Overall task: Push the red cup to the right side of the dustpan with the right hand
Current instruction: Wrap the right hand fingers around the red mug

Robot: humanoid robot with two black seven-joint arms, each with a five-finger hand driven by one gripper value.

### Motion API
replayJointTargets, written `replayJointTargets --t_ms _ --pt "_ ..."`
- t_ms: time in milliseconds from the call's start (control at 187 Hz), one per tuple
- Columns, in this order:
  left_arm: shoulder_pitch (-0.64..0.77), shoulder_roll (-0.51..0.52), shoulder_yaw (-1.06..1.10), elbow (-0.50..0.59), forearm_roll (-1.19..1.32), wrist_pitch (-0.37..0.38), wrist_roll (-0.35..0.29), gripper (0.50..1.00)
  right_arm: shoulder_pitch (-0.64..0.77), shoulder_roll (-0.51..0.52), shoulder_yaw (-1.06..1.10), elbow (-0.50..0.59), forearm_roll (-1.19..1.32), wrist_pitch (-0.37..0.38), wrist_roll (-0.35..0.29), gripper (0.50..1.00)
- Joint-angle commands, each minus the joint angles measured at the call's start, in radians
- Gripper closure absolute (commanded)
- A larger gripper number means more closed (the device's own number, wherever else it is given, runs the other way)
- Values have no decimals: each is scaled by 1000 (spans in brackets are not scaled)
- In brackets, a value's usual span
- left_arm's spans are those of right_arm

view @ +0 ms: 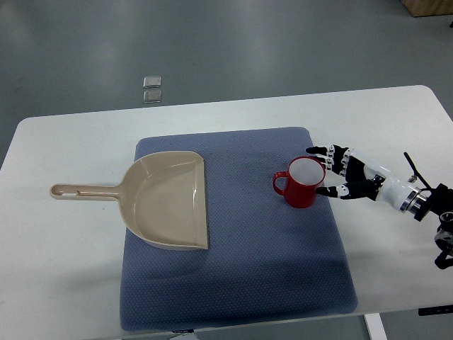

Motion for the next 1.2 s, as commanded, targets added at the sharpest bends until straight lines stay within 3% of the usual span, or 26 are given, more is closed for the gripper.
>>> replayJointTargets --t_ms 0,304,1196 --pt "0 0 0 0 0 0 0 500 -2 3 -1 0 -18 -14 0 591" --pt "0 0 0 0 0 0 0 500 -7 6 1 2 -29 -58 0 593" --pt "0 0 0 0 0 0 0 500 -13 48 1 14 -29 -98 0 593"
